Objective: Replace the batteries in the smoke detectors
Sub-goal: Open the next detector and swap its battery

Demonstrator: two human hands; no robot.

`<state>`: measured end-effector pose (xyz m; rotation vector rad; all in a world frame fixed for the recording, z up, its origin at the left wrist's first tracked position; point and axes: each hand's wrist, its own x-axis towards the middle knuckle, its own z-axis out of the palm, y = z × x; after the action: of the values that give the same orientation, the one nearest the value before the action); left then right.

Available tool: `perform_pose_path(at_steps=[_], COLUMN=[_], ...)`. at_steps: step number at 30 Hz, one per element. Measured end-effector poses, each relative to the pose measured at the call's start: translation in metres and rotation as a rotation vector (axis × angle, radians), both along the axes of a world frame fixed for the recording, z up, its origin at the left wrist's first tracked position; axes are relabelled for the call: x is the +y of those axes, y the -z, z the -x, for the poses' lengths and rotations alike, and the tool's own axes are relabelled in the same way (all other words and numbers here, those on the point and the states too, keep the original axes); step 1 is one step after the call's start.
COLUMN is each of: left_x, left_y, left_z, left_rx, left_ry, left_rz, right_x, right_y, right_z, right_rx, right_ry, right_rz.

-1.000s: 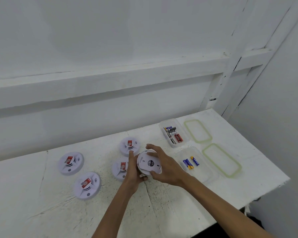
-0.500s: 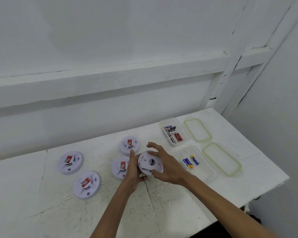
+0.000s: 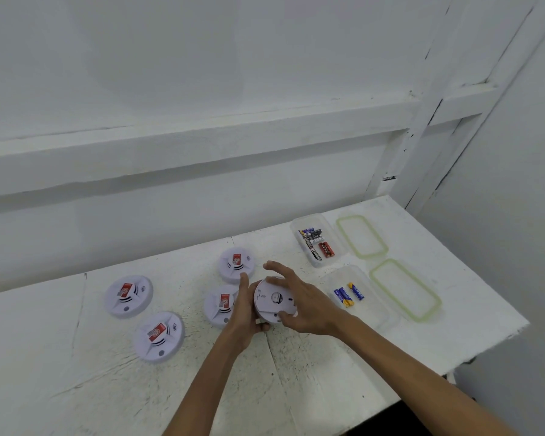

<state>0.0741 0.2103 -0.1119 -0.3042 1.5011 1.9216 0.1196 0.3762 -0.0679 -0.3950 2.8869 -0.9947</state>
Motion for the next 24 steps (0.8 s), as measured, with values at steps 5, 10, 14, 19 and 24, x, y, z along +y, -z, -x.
perform_pose_path(at_steps=[5,10,14,19,24], left_x=[0.002,0.001,-0.002,-0.008,-0.007], left_y=[-0.005,-0.005,0.003,0.005,0.001], left_z=[-0.002,-0.002,0.0,0.002,0.0], left_rx=[-0.007,0.021,0.015,0.022,0.142], left_ry=[0.029,0.045,0.045,0.047,0.034], left_rz=[0.018,0.035,0.012,-0.094,-0.11], right_x=[0.002,0.008,0.013,0.016,0.015], right_y=[-0.006,-0.004,0.001,0.014,0.023], right_z=[0.003,0.004,0.002,-0.001,0.0], right_rx=[-0.027,-0.038,0.028,0.133,0.103], right_ry=[-0.025,-0.045,0.001,0.07,0.131], right_rz=[0.059,0.084,0.056,-0.046,0.034])
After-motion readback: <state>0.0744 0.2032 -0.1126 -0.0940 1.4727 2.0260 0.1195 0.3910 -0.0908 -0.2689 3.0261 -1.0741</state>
